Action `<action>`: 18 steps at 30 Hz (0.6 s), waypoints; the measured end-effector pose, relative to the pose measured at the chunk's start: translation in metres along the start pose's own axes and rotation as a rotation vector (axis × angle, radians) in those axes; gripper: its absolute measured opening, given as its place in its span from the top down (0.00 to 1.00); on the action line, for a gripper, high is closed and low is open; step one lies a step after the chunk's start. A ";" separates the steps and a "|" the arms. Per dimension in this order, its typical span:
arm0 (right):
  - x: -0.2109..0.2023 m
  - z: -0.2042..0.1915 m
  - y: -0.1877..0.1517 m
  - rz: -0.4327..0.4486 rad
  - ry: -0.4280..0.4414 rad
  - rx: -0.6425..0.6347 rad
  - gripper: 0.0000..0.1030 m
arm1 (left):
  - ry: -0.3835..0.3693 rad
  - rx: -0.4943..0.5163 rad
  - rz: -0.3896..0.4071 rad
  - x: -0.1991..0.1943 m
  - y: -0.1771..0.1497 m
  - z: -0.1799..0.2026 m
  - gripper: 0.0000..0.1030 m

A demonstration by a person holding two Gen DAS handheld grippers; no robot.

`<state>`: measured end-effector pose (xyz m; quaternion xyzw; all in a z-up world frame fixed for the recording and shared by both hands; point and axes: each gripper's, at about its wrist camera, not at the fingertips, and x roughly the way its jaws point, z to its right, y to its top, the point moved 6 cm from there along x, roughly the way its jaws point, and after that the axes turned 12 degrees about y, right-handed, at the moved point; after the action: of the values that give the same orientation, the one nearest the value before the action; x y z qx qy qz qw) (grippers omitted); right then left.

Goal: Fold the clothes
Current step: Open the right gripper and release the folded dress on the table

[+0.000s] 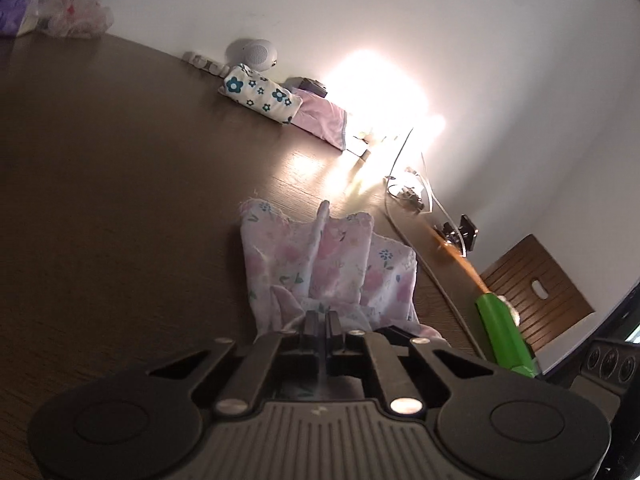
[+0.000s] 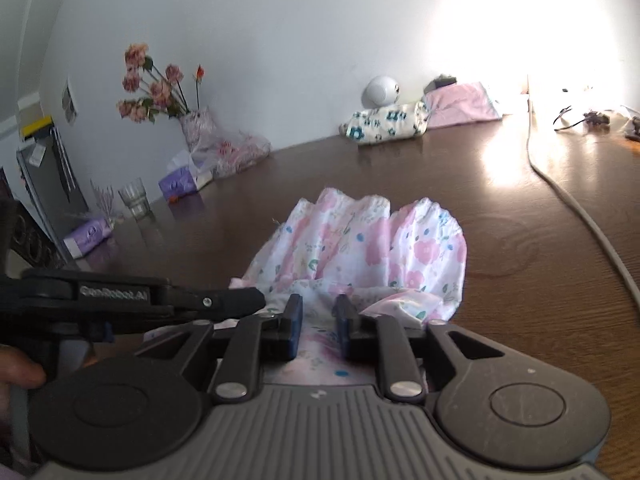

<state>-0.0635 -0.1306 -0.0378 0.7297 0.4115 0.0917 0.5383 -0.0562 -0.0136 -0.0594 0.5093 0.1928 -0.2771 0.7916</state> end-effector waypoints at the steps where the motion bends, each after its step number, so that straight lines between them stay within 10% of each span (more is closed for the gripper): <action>1: -0.007 -0.002 0.005 0.042 -0.011 -0.021 0.59 | 0.009 0.025 0.009 -0.001 0.000 0.002 0.97; 12: 0.007 0.022 -0.001 -0.045 -0.060 0.046 0.81 | -0.051 -0.018 0.003 -0.002 0.004 -0.015 0.97; 15: 0.009 0.018 -0.001 -0.055 -0.074 0.022 0.81 | 0.003 -0.025 0.087 -0.019 0.021 -0.025 0.64; 18: 0.007 0.019 -0.002 -0.041 -0.058 0.041 0.77 | 0.055 0.015 0.199 -0.041 0.039 -0.025 0.58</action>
<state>-0.0493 -0.1390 -0.0498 0.7344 0.4122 0.0512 0.5368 -0.0636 0.0320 -0.0176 0.5391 0.1611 -0.1846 0.8058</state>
